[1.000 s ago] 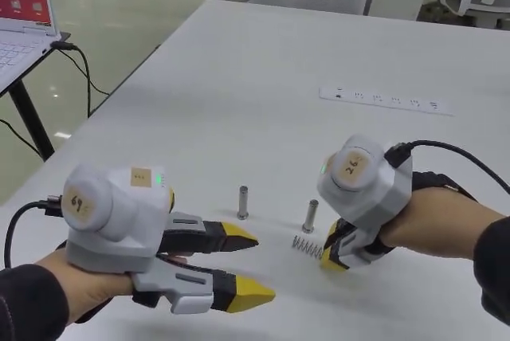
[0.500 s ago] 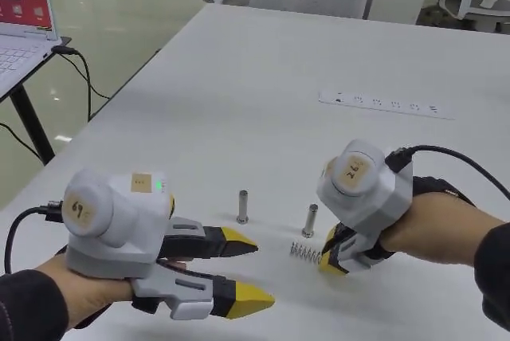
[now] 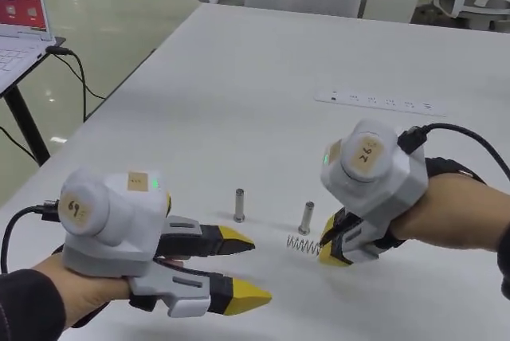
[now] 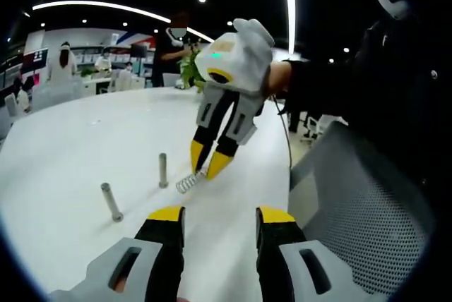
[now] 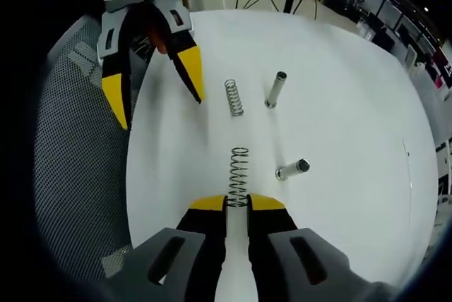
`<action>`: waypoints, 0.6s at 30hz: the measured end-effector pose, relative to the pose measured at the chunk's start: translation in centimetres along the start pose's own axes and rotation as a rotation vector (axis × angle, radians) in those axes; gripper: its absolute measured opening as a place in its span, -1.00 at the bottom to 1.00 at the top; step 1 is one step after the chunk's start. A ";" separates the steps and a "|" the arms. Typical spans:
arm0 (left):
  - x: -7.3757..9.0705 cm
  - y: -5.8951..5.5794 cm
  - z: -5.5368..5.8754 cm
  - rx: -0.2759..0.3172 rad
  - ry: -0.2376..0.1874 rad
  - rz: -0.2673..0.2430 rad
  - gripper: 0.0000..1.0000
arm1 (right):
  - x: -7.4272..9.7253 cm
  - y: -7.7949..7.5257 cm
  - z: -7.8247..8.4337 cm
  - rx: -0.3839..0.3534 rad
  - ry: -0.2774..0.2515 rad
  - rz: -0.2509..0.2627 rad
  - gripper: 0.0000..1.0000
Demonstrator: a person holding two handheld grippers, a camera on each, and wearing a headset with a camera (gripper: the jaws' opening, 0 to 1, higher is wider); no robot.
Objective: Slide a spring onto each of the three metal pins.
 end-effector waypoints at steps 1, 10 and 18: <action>0.0 0.0 0.0 0.000 -0.001 0.000 -0.32 | 0.1 0.1 -0.1 0.007 -0.002 -0.001 -0.85; 0.1 0.0 -0.2 -0.006 -0.009 -0.005 -0.34 | 1.1 0.8 -1.0 0.043 -0.020 -0.022 -0.85; 0.2 0.2 -0.4 -0.010 -0.020 -0.017 -0.37 | 1.8 1.5 -1.9 0.084 -0.035 -0.033 -0.85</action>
Point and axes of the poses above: the centre of the closed fingertips' face, and the gripper's own axes: x roughly backward along the fingers, y roughly to its left, z roughly out of its underside, the point moved 6 cm from there along x, roughly backward along the fingers
